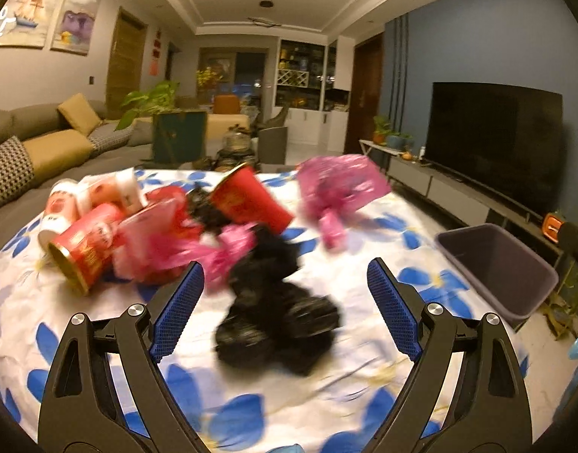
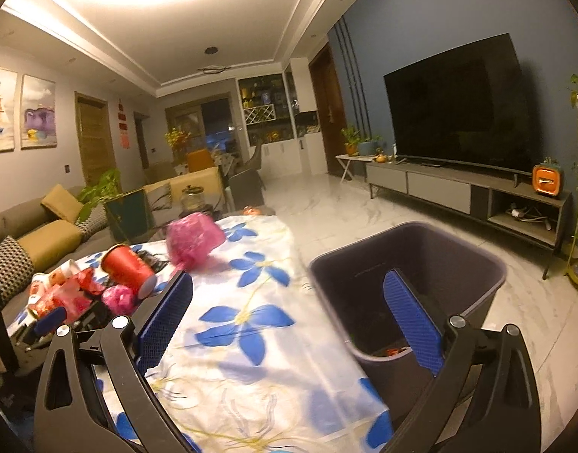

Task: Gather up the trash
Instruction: 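Move both grippers back to the table and grasp the black garbage bag with the left gripper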

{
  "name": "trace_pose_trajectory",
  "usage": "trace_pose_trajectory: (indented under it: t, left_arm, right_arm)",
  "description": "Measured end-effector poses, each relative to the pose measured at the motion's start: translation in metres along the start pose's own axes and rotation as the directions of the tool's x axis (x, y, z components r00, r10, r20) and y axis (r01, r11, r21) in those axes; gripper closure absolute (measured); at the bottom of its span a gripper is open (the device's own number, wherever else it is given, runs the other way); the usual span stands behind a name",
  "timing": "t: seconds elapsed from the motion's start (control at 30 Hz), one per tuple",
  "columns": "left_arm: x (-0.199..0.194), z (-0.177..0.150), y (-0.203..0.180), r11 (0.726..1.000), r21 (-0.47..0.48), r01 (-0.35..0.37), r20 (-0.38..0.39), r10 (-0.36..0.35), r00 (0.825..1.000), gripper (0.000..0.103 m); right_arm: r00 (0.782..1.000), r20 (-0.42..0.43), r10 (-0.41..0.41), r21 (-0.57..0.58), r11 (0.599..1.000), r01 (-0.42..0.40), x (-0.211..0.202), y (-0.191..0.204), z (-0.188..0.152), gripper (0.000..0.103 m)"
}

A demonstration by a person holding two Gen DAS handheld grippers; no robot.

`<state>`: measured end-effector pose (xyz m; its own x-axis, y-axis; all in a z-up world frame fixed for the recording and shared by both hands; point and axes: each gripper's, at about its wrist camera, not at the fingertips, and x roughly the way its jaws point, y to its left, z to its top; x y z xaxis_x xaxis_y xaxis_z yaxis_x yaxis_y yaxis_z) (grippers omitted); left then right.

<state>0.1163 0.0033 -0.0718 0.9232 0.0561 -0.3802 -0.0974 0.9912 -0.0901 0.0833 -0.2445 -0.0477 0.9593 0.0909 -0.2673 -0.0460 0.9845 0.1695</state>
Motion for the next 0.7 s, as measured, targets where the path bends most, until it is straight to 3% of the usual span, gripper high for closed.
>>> trace_pose_trajectory:
  t: [0.47, 0.57, 0.7]
  left_arm:
    - [0.020, -0.005, 0.029, 0.998, -0.050, 0.049, -0.054, -0.052, 0.997, 0.020]
    - [0.031, -0.009, 0.026, 0.997, -0.031, 0.071, -0.106, -0.074, 0.992, 0.035]
    - [0.042, -0.020, 0.028, 0.993, -0.041, 0.108, -0.170, -0.114, 0.979, 0.063]
  right_arm:
    - [0.997, -0.020, 0.073, -0.064, 0.995, -0.074, 0.013, 0.050, -0.011, 0.006]
    - [0.997, -0.021, 0.075, -0.066, 0.995, -0.077, 0.020, 0.055, -0.012, 0.006]
    - [0.996, -0.026, 0.079, -0.064, 0.995, -0.081, 0.028, 0.059, -0.011, 0.006]
